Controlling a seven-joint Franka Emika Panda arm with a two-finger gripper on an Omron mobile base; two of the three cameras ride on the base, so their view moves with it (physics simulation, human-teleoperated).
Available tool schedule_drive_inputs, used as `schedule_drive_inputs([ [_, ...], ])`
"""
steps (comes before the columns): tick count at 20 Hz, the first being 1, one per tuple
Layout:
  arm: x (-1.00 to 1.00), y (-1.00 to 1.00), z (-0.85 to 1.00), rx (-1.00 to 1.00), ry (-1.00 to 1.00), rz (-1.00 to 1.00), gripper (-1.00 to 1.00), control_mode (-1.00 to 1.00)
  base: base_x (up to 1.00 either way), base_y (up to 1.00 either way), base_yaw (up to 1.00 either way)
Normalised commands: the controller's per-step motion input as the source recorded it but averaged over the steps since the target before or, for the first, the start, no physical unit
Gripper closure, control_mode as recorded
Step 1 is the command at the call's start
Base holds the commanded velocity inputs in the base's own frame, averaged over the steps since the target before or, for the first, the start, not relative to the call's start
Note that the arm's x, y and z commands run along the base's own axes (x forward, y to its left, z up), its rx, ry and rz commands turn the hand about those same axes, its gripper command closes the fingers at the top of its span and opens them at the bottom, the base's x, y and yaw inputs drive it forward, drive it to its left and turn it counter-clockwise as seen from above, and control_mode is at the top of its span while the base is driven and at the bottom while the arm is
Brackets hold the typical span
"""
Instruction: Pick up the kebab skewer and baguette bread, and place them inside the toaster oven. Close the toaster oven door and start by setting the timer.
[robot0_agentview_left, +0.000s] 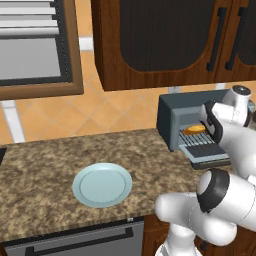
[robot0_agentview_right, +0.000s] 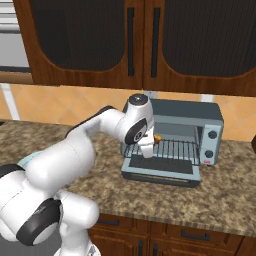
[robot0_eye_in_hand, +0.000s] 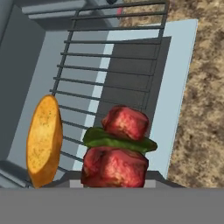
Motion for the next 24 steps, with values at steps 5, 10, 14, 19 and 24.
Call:
schedule_drive_inputs([
  [5, 0.14, 0.00, -0.09, 0.00, 0.08, 0.00, 1.00, -1.00, 0.00, 0.00, 0.00],
  [10, 0.19, 0.00, -0.07, 0.00, 0.06, 0.00, 1.00, -1.00, 0.00, 0.00, 0.00],
  [14, 0.22, 0.00, -0.07, 0.00, 0.05, 0.00, 1.00, -1.00, 0.00, 0.00, 0.00],
  [19, 0.23, 0.00, -0.02, 0.00, 0.05, 0.01, 1.00, -1.00, 0.00, 0.00, 0.00],
  [24, 0.21, 0.00, -0.01, 0.00, 0.06, 0.01, 1.00, -1.00, 0.00, 0.00, 0.00],
])
